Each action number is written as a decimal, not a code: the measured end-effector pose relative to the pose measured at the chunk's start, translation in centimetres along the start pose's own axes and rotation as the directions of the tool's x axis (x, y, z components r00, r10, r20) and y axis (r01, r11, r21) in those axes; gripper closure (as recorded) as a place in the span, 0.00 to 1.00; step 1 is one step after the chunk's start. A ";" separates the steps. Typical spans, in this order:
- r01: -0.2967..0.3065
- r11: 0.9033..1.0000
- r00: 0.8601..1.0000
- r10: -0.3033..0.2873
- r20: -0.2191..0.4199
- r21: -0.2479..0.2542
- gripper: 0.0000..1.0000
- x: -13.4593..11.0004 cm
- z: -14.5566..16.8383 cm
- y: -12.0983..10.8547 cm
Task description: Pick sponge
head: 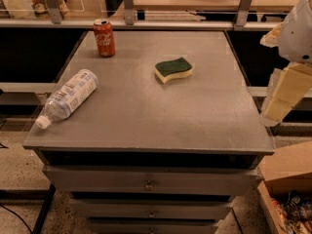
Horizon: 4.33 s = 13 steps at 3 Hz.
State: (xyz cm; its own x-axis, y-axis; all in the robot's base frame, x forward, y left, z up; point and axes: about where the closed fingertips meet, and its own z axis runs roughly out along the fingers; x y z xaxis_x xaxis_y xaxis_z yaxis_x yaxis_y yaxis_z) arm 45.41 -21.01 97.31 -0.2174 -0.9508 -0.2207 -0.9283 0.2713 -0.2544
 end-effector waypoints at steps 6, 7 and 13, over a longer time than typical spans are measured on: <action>0.002 1.000 0.981 -0.006 0.192 0.023 0.00 -13.1 17.5 -13.9; -0.036 0.999 0.978 0.032 0.204 0.014 0.00 -14.1 19.8 -15.4; -0.129 0.991 0.962 0.134 0.238 -0.037 0.88 -16.6 23.8 -16.5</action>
Offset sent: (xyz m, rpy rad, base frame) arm 0.1055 0.0478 -0.0210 0.1413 -0.0828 0.0412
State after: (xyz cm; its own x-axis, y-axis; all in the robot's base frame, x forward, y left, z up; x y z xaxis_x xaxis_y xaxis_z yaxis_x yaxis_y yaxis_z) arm 71.55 -6.16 82.77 -0.2618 -0.8428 -0.4703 -0.9029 0.3860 -0.1890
